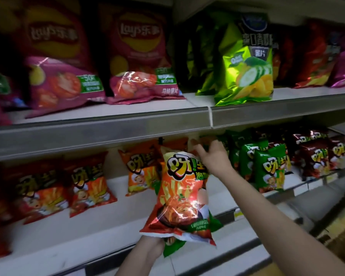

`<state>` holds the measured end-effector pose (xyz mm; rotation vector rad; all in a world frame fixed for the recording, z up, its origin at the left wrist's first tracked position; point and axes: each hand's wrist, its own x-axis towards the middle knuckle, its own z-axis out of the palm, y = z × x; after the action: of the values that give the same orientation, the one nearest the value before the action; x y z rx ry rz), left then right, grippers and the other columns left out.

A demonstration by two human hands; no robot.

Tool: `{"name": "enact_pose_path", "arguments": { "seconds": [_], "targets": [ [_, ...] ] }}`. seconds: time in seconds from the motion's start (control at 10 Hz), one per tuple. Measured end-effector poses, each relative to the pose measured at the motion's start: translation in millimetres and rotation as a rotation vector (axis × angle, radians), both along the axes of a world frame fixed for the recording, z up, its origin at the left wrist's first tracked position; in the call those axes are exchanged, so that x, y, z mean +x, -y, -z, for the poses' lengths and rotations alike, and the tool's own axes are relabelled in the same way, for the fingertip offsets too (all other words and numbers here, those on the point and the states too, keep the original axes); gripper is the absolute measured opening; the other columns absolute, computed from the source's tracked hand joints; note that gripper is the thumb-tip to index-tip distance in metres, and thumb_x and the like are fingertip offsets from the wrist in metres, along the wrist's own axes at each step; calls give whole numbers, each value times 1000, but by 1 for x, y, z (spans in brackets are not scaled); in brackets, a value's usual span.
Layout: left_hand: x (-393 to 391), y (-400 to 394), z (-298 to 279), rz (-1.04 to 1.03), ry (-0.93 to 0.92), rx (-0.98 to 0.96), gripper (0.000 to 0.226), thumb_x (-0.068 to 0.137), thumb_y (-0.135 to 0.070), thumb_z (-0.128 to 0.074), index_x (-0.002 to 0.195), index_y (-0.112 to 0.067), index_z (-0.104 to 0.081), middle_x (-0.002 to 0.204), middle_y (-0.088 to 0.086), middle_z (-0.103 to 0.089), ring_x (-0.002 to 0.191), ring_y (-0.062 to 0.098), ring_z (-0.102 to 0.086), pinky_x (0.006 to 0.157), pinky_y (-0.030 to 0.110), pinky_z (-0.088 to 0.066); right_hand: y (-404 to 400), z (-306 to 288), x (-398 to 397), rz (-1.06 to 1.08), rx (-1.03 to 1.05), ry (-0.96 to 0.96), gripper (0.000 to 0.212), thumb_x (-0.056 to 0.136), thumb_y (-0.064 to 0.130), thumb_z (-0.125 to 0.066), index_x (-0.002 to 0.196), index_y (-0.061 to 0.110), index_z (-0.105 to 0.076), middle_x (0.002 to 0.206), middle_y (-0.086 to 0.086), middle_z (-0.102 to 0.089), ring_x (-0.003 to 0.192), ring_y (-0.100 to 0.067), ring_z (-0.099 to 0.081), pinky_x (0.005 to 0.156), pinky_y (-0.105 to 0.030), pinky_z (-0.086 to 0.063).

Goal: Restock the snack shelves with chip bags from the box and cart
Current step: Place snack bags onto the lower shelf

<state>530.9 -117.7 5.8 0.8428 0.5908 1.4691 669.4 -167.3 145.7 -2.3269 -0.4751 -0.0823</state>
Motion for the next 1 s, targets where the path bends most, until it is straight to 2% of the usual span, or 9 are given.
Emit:
{"name": "enact_pose_path", "arguments": {
  "seconds": [0.1,0.2,0.3,0.4,0.5,0.6,0.7,0.9,1.0],
  "targets": [
    [-35,-19,-36,664,-95,-329,98,45,-38,-93,91,35,-47,95,57,-47,115,45,-53,93,32,-43,8,21,-49,20,343,-145,89,80,66,-54,142,5,-36,141,-14,-41,132,-28,-39,108,-39,-36],
    [-37,-36,-29,1036,-262,-573,12,91,3,-57,102,7,-59,99,24,-63,82,30,-53,58,26,-46,16,38,-78,-77,378,-515,83,82,68,-53,144,15,-39,136,-3,-55,124,-20,-54,96,-27,-44],
    [-38,-42,-20,988,-377,-516,20,97,10,-43,104,6,-60,86,13,-66,72,25,-57,55,28,-52,21,47,-78,-197,329,-669,76,70,79,-58,114,18,-65,101,4,-74,97,-14,-69,89,-31,-54],
    [-27,-69,12,967,-366,-574,26,103,0,-32,102,0,-58,76,14,-70,79,25,-71,61,23,-55,17,38,-77,-255,431,-700,61,70,57,-66,104,7,-70,96,-8,-76,95,-25,-72,94,-40,-54],
    [-36,-85,-2,946,-460,-156,42,97,-29,-56,138,-34,-45,135,-9,-54,127,23,-50,98,43,-49,23,38,-63,-308,619,-735,46,74,33,-75,107,1,-68,97,-14,-75,86,-28,-70,82,-39,-55],
    [-56,-93,-33,819,-495,94,84,86,-32,-69,146,-52,-13,141,-35,-24,129,0,-29,107,30,-31,46,44,-41,-289,759,-720,70,52,33,-93,108,0,-68,95,-16,-71,80,-26,-67,73,-38,-58],
    [-72,-112,-27,785,-528,44,101,73,-36,-75,149,-45,-10,141,-22,-36,128,8,-41,107,36,-37,73,56,-22,-260,801,-763,69,60,27,-92,116,-2,-63,113,-24,-65,100,-35,-62,101,-51,-46],
    [-73,-125,-16,840,-504,-47,43,76,-21,-75,115,-26,-58,99,-7,-75,88,10,-72,71,23,-55,73,78,-33,-195,731,-818,36,90,12,-60,124,2,-61,119,-21,-67,114,-37,-62,105,-56,-43],
    [-58,-111,-21,893,-518,0,50,75,-21,-77,121,-24,-56,105,-5,-73,99,16,-68,84,31,-51,76,84,-39,-174,781,-838,40,88,14,-66,125,0,-61,121,-22,-66,117,-38,-60,106,-55,-42]
  ]
}}
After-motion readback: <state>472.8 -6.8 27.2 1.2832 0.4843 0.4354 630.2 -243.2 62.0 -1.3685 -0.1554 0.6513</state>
